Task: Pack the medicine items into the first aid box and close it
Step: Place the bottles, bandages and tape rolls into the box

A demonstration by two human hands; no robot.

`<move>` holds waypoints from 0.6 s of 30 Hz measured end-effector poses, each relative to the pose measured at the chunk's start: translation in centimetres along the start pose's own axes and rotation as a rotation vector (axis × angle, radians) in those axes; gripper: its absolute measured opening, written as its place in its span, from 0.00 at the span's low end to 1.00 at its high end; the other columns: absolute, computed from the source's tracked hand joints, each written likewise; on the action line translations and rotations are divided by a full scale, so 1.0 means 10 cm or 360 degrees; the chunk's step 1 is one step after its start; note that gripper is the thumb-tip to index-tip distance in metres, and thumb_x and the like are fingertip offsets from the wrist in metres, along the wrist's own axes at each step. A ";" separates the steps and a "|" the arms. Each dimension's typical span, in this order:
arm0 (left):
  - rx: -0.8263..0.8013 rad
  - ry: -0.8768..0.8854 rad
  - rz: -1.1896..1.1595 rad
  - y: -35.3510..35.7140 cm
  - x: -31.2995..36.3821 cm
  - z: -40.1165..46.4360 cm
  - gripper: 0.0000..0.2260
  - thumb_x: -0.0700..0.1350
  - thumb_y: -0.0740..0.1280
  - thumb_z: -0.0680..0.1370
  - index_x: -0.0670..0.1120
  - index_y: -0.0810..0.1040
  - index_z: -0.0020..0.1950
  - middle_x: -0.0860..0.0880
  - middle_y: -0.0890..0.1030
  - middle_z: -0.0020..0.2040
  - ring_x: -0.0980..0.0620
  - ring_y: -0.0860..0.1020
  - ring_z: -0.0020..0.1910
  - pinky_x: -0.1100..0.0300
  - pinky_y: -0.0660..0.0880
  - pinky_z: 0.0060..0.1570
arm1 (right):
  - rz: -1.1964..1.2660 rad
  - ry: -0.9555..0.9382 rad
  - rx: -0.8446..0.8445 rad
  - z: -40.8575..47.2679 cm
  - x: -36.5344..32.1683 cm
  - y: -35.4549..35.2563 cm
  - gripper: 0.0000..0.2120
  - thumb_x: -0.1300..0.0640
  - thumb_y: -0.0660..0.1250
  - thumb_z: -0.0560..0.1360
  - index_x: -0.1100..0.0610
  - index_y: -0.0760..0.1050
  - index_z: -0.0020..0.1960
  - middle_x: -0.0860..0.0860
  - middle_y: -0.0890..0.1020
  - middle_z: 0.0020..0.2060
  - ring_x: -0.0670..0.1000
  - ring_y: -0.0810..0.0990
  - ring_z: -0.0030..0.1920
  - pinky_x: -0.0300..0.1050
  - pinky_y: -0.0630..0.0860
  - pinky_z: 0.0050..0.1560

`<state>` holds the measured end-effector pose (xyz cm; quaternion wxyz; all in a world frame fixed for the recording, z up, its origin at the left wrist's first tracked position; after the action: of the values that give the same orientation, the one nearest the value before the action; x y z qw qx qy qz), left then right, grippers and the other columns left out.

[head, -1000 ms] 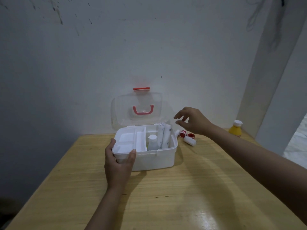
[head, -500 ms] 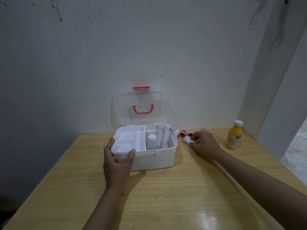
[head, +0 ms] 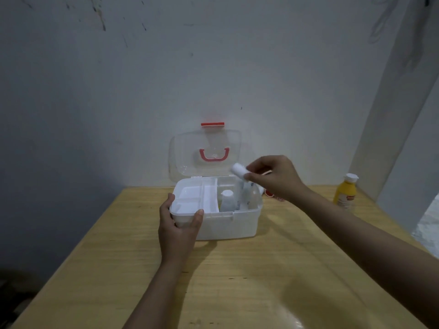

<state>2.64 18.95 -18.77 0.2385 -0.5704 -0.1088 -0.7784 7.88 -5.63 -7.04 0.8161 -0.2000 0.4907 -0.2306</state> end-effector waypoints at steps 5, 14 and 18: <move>-0.0111 -0.0060 -0.0014 -0.02 0.06 0.00 0.34 0.48 0.75 0.68 0.53 0.63 0.70 0.49 0.68 0.71 0.48 0.72 0.65 0.54 0.79 0.52 | -0.0305 -0.0215 -0.0508 0.17 -0.55 0.68 0.09 0.58 0.75 0.67 0.58 0.83 0.47 0.50 0.85 0.43 0.42 0.81 0.39 0.36 0.80 0.44; -0.0277 -0.0170 0.0012 -0.15 0.15 0.10 0.35 0.52 0.78 0.65 0.53 0.66 0.67 0.55 0.71 0.64 0.52 0.75 0.56 0.62 0.75 0.46 | -0.0499 -0.0076 -0.0904 0.24 -0.65 1.31 0.10 0.60 0.75 0.67 0.61 0.83 0.47 0.54 0.86 0.44 0.47 0.79 0.38 0.35 0.71 0.37; -0.0339 -0.0163 -0.0001 -0.18 0.16 0.13 0.32 0.50 0.77 0.66 0.51 0.67 0.67 0.53 0.73 0.63 0.53 0.76 0.55 0.64 0.74 0.44 | -0.0490 -0.0075 -0.0986 0.21 -0.64 1.35 0.09 0.59 0.74 0.68 0.61 0.83 0.48 0.54 0.86 0.45 0.48 0.78 0.39 0.35 0.70 0.37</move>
<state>2.49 20.74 -16.67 0.1705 -0.6314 -0.0375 -0.7556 9.55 9.25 -9.08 0.6834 -0.5152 0.4824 -0.1864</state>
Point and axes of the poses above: each hand's wrist, its own z-axis towards the middle knuckle, its own y-axis out of the palm, x = y × z, the point moved 6 cm from there along z, towards the middle knuckle
